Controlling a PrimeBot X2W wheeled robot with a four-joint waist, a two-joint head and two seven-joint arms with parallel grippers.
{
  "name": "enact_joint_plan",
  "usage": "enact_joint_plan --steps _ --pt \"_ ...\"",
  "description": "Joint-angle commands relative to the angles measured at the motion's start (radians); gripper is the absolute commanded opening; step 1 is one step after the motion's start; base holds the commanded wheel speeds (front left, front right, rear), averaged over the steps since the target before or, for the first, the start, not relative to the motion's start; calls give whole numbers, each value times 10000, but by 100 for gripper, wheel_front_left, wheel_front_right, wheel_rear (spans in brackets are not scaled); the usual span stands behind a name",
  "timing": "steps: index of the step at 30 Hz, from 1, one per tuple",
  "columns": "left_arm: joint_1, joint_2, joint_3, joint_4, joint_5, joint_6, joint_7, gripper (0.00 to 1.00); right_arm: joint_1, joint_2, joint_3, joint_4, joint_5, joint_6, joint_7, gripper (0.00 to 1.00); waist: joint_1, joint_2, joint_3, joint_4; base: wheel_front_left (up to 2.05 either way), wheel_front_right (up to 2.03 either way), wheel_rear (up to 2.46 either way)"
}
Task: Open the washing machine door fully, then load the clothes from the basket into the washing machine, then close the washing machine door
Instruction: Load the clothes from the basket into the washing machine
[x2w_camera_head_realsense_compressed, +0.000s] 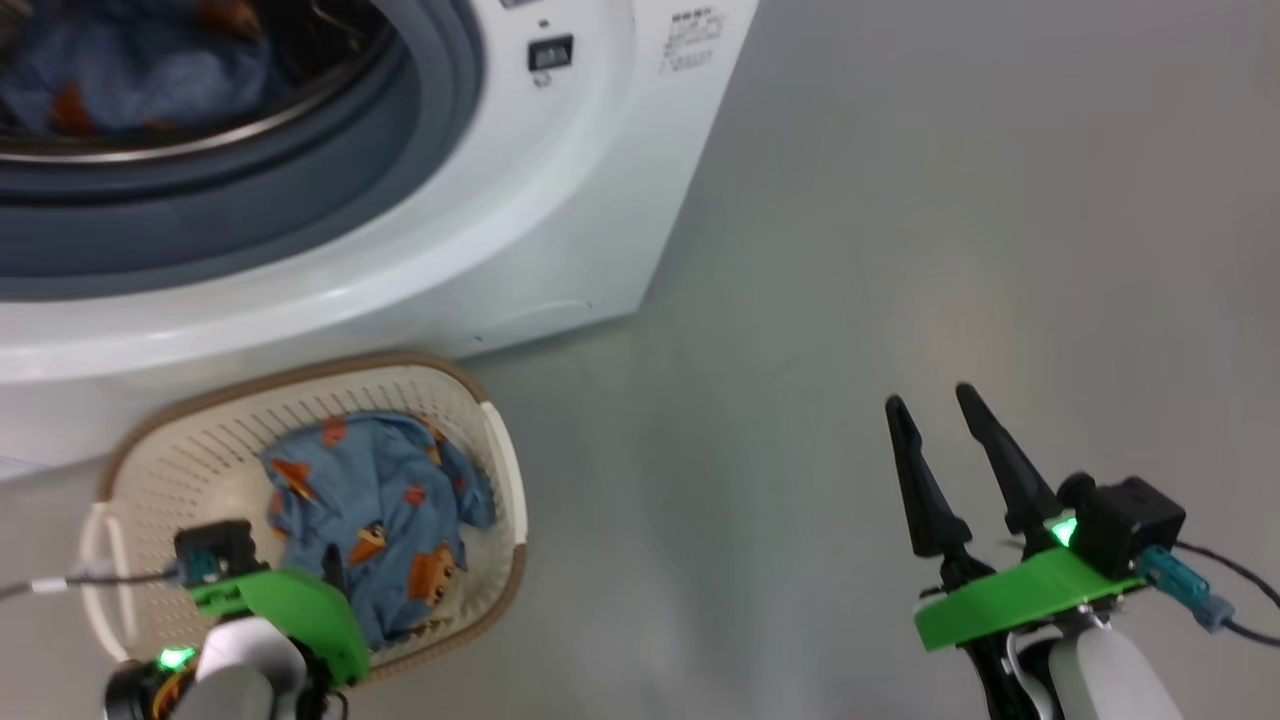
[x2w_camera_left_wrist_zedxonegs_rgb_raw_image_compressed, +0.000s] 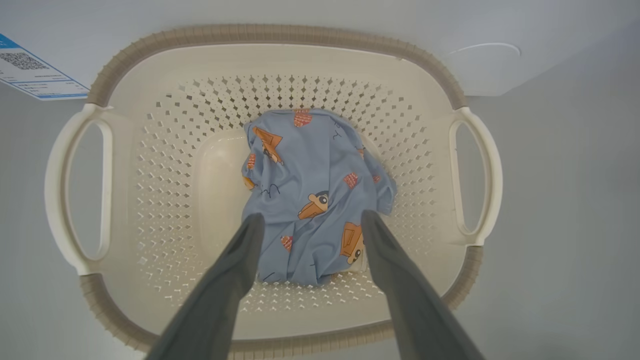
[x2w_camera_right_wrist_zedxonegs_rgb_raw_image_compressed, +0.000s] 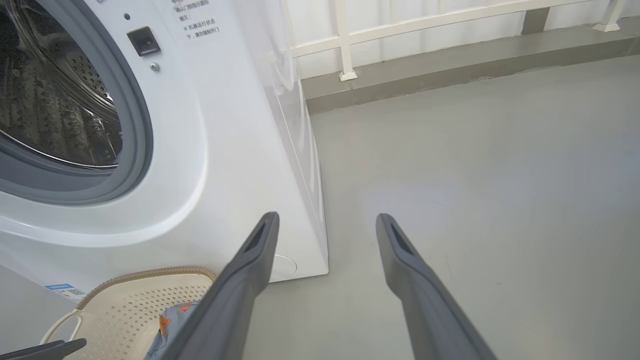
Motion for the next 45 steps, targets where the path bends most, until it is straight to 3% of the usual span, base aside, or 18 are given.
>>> enact_joint_plan --steps 1,10,17,27,45 --pt "-490 357 222 231 31 -68 90 100 -289 -4 324 -199 95 98 -118 100 0 -1 1004 -566 0 0 0" --pt "-1938 587 231 2093 -140 -135 719 100 -903 15 550 -170 247 98 -118 100 0 -1 1993 -868 0 0 0" --pt "-2640 805 196 2882 -157 -117 529 100 -1156 6 602 -178 320 98 -118 100 0 -1 2657 -1069 0 0 0" --pt "-3267 944 93 3311 -165 -137 165 100 -1301 -41 560 -255 480 98 -118 100 0 -1 3392 -1231 0 0 0" --pt "-4128 1396 -331 3707 -22 -135 470 100 -1157 -269 515 -355 889 98 -118 100 0 -1 4190 -1504 0 0 0"
